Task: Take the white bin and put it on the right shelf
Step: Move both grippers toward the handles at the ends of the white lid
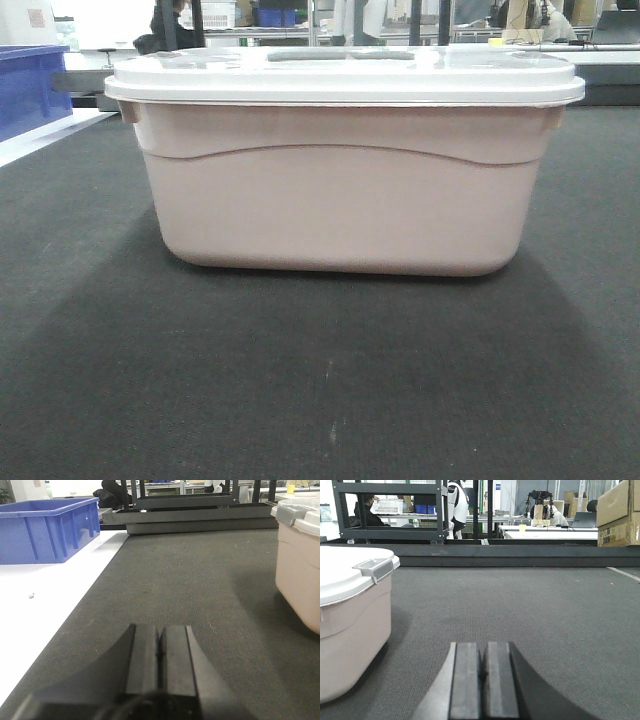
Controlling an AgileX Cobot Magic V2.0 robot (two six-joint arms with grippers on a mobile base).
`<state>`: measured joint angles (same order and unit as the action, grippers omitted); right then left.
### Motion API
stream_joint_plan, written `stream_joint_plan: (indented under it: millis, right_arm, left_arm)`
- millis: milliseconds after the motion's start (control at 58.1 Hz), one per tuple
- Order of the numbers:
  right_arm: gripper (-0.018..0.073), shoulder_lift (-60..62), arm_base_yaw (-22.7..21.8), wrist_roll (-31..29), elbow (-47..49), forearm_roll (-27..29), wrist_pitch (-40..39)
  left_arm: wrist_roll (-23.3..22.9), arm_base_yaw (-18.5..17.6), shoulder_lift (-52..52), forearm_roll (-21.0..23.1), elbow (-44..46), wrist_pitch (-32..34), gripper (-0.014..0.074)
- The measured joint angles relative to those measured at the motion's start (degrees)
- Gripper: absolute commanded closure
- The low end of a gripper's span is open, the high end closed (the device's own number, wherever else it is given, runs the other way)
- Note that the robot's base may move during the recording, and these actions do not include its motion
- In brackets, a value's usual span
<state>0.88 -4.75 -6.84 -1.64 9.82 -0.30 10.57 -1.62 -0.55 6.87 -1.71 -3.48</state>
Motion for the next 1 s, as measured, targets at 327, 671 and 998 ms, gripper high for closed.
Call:
stream_joint_plan:
  millis: [327,671,998]
  right_arm:
    - [0.0487,0.0,0.0,0.0,0.0,0.0,0.0]
    - [0.0487,0.0,0.0,0.0,0.0,0.0,0.0]
    - [0.0487,0.0,0.0,0.0,0.3,1.5,-7.4]
  left_arm:
    - [0.0,0.0,0.0,0.0,0.0,0.0,0.0714]
    - [0.0,0.0,0.0,0.0,0.0,0.0,0.0714]
    - [0.0,0.0,0.0,0.0,0.0,13.2,0.0713]
